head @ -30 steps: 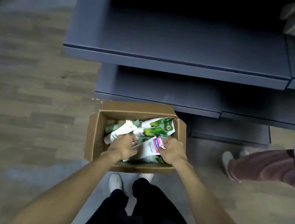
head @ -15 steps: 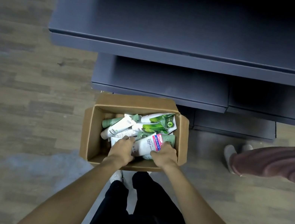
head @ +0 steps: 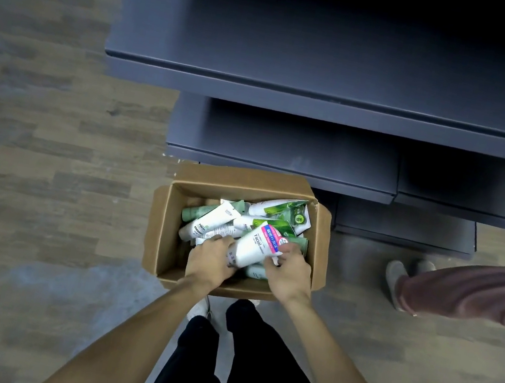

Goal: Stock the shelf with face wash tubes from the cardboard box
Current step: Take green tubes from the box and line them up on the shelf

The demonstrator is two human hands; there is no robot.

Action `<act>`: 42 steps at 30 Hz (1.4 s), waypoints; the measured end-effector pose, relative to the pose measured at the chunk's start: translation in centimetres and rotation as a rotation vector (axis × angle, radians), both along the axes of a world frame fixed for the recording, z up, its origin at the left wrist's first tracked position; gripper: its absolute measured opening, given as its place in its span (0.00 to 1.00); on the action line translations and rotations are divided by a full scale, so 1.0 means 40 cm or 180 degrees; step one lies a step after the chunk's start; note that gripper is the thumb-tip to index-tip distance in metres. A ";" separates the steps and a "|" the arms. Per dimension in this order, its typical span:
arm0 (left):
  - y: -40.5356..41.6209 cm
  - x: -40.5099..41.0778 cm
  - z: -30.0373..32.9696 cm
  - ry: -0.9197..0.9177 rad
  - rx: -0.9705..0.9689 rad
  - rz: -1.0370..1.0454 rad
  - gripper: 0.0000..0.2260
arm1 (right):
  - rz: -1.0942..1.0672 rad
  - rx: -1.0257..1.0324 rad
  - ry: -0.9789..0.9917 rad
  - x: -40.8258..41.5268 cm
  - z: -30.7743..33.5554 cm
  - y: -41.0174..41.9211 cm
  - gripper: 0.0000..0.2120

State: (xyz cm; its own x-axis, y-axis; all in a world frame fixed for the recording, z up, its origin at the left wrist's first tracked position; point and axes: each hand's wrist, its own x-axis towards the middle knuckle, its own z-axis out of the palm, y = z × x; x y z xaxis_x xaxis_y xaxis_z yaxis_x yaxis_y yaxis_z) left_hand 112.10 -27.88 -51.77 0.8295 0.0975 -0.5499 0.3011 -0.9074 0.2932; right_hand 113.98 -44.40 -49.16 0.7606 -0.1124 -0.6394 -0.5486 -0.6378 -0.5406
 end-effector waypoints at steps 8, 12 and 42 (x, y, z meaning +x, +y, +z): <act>0.069 0.034 0.164 -0.1184 -0.0634 0.0976 0.21 | -0.0243 0.0959 -0.1216 0.094 0.204 0.086 0.13; 0.118 0.067 0.273 -0.1783 -0.0811 0.1178 0.19 | -0.0126 0.1298 -0.1683 0.143 0.342 0.148 0.13; 0.399 0.358 1.215 -0.4472 -0.1096 0.1409 0.20 | 0.0977 0.1253 -0.3789 0.360 1.251 0.440 0.16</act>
